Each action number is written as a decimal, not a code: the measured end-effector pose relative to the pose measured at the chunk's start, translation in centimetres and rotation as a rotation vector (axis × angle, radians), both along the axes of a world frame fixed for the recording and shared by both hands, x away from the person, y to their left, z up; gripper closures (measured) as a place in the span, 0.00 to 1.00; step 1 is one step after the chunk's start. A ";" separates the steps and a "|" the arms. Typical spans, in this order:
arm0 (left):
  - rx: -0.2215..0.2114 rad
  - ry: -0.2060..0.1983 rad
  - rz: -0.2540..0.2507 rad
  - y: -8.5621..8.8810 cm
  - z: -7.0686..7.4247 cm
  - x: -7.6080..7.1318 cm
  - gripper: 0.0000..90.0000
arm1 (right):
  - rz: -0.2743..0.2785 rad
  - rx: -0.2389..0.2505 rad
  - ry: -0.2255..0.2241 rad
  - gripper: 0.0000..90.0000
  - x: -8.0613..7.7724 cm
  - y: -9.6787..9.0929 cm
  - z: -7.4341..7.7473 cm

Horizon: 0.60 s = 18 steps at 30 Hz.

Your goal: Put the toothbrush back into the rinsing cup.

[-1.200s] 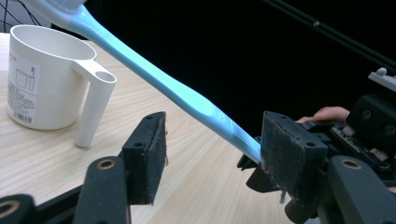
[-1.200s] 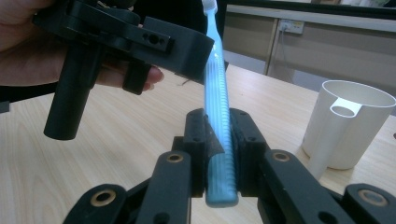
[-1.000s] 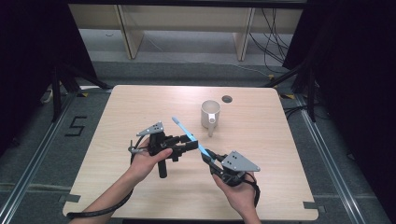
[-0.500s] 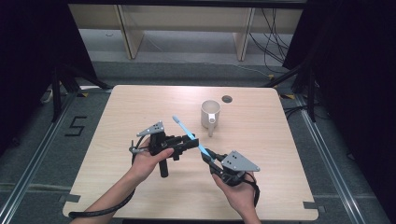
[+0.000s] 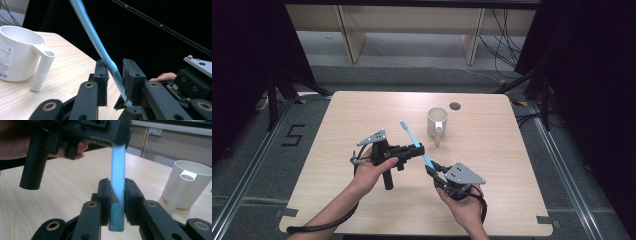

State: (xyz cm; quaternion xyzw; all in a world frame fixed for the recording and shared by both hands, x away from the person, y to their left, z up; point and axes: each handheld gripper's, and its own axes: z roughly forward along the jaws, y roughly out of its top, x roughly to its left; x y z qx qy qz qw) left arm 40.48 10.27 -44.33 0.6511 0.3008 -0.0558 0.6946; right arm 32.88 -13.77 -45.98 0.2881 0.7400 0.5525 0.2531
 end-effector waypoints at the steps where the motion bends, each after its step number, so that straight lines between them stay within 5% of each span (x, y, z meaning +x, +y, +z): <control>1: -0.002 -0.001 -0.006 0.0 0.0 0.0 0.87 | 0.007 0.001 0.008 0.86 0.0 0.1 0.0; 7: 0.019 -0.027 -0.011 -0.1 0.1 -0.3 0.93 | 0.026 -0.014 0.045 0.81 -0.1 0.6 -0.2; 16: 0.064 -0.083 0.027 0.3 0.7 -0.4 0.93 | 0.007 -0.042 0.003 0.69 0.2 0.4 -0.1; 18: 0.087 -0.102 0.043 0.3 0.8 -0.5 0.93 | 0.014 -0.010 0.023 0.67 0.1 0.3 0.0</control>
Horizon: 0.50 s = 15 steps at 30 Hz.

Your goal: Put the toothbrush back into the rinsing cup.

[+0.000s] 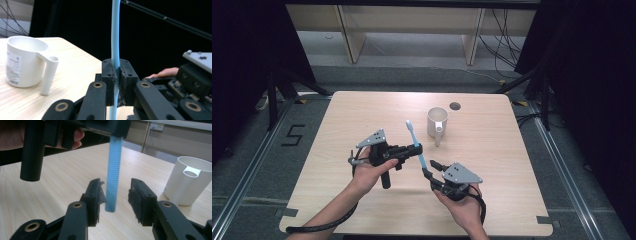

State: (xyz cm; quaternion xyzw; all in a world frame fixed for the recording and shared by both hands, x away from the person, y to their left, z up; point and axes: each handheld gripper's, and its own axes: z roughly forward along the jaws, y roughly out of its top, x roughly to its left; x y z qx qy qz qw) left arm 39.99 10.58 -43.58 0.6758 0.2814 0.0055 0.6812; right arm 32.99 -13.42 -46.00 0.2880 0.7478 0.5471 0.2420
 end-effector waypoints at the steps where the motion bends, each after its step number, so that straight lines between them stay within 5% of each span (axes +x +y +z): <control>1: 0.010 -0.008 0.009 0.0 0.0 0.0 0.93 | -0.012 0.005 0.014 0.67 -0.1 -0.1 0.1; 12: 0.144 -0.119 0.087 -0.4 0.1 -0.6 0.93 | -0.069 0.054 0.028 0.64 -0.3 -0.7 1.1; 13: 0.159 -0.128 0.092 -0.5 0.1 -0.7 0.93 | -0.084 0.051 -0.004 0.64 -0.2 -0.7 1.2; 15: 0.175 -0.142 0.096 -0.6 0.2 -0.9 0.93 | -0.087 0.064 0.022 0.64 -0.3 -0.7 1.5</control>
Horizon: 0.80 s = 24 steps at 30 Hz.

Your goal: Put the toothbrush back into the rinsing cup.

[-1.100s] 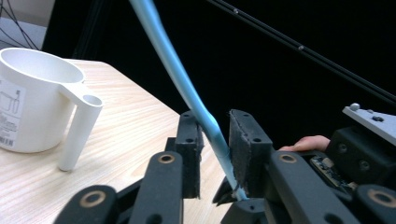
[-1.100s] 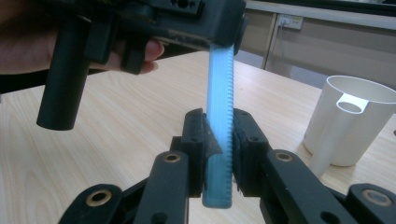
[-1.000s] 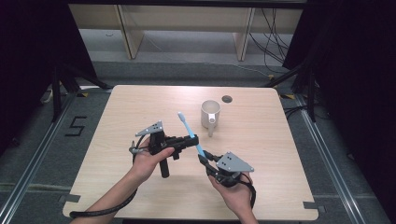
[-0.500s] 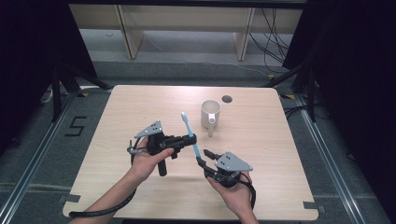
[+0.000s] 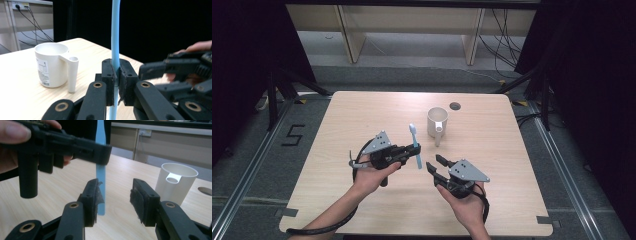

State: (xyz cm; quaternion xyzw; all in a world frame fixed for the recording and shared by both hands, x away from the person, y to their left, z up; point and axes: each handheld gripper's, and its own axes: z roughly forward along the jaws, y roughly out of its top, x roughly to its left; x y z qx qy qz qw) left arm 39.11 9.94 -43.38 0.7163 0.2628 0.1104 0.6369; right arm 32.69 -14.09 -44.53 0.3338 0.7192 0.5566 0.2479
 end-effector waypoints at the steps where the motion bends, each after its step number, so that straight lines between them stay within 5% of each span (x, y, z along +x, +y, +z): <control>1: 0.009 -0.008 0.005 -0.1 0.0 -0.1 0.93 | 0.007 0.021 -0.016 0.64 0.1 0.1 0.1; 10: 0.074 -0.059 0.005 -1.0 0.1 -0.8 0.93 | -0.009 0.039 -0.052 0.66 0.5 0.6 2.1; 24: 0.098 -0.074 -0.008 -1.9 -0.2 -1.0 0.93 | 0.017 0.077 -0.069 0.71 1.6 1.4 4.2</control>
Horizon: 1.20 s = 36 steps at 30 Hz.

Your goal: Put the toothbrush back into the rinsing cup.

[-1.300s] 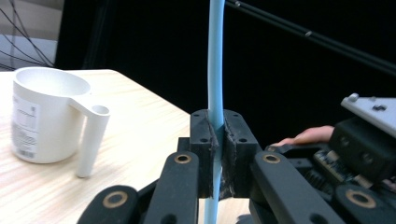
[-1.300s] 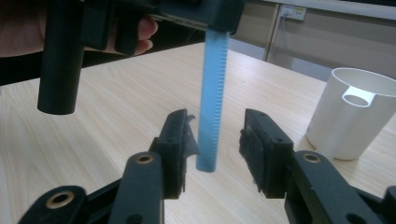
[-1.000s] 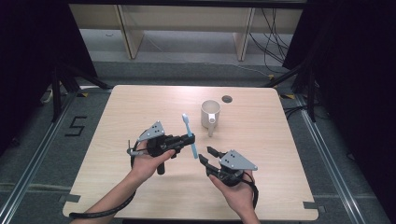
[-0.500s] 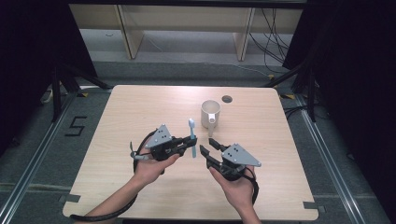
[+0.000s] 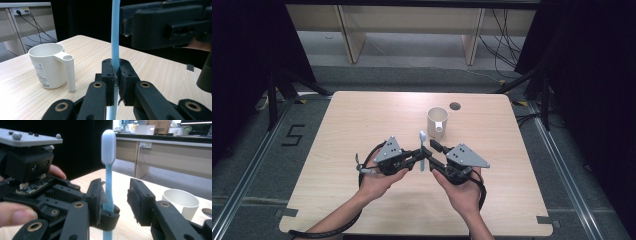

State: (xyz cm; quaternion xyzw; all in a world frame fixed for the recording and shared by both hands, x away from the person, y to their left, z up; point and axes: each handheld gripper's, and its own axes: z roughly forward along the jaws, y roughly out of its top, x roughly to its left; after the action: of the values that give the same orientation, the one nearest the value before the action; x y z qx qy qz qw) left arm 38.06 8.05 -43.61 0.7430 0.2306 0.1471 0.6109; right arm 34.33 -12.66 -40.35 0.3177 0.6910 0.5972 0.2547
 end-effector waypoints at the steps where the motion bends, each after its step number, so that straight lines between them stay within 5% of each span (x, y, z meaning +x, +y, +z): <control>1: 0.000 0.000 0.000 0.0 0.0 0.0 0.93 | -0.013 -0.012 -0.011 0.71 0.1 -0.1 0.1; 7: 0.014 -0.015 -0.001 -0.2 0.0 -0.1 0.93 | -0.011 -0.007 -0.025 0.72 0.3 0.1 0.2; 12: 0.015 -0.020 -0.001 -0.4 0.0 -0.1 0.93 | -0.001 0.025 0.008 0.74 0.3 0.5 0.6; 18: 0.021 -0.022 -0.003 -0.5 0.0 -0.1 0.93 | -0.013 -0.021 -0.022 0.79 0.7 0.4 0.6; 22: 0.024 -0.025 -0.006 -0.7 0.0 -0.2 0.93 | -0.009 -0.013 0.005 0.83 0.6 0.6 0.4; 36: 0.026 -0.038 -0.015 -1.0 -0.2 0.0 0.92 | -0.016 -0.024 -0.003 0.94 0.7 0.5 0.3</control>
State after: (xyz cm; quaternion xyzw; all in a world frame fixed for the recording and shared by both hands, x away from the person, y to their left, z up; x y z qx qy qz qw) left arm 38.02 7.09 -43.79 0.7496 0.2113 0.1595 0.6067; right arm 35.07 -12.19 -40.00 0.3195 0.6951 0.5873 0.2642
